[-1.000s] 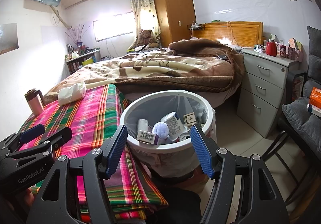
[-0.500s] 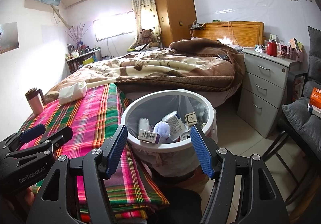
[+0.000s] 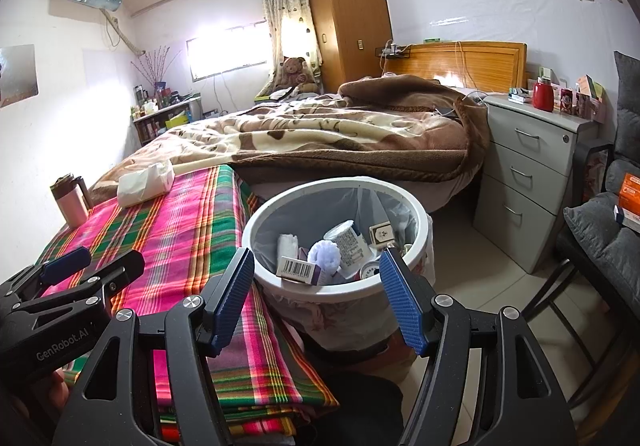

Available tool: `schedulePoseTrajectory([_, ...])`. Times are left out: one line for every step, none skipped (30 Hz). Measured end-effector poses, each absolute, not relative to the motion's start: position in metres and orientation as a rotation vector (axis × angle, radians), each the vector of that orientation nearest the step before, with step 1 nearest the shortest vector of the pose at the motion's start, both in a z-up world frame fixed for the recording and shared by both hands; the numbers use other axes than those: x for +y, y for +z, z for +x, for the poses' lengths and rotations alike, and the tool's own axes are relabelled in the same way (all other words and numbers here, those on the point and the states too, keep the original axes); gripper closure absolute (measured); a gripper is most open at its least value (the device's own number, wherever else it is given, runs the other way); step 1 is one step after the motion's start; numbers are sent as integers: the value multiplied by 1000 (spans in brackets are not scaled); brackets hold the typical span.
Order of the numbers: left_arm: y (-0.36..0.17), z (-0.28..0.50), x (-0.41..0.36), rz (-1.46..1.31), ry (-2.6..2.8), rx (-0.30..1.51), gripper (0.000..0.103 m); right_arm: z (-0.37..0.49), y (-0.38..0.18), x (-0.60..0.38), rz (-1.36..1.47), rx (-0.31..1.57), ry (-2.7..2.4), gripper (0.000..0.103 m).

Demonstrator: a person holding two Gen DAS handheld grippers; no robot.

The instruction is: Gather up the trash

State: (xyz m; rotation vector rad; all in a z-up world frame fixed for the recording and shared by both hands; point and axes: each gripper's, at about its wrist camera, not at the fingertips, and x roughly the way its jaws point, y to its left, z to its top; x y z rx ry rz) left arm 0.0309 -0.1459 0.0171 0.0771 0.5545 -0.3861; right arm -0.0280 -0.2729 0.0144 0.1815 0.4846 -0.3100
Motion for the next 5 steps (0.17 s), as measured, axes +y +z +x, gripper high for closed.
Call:
schedulePoseTrajectory([17, 31, -146, 76, -385, 555, 19, -28, 14, -273, 182, 484, -310, 36])
schedulePoseTrajectory([17, 31, -146, 76, -385, 556, 19, -28, 15, -273, 181, 484, -310, 36])
schedulePoseTrajectory([17, 31, -146, 76, -385, 556, 19, -28, 15, -273, 181, 485, -311, 36])
schedulePoseTrajectory([16, 30, -146, 75, -385, 556, 19, -28, 15, -272, 181, 485, -311, 36])
schedulePoseTrajectory([16, 30, -146, 75, -384, 556, 19, -28, 15, -273, 183, 484, -310, 36])
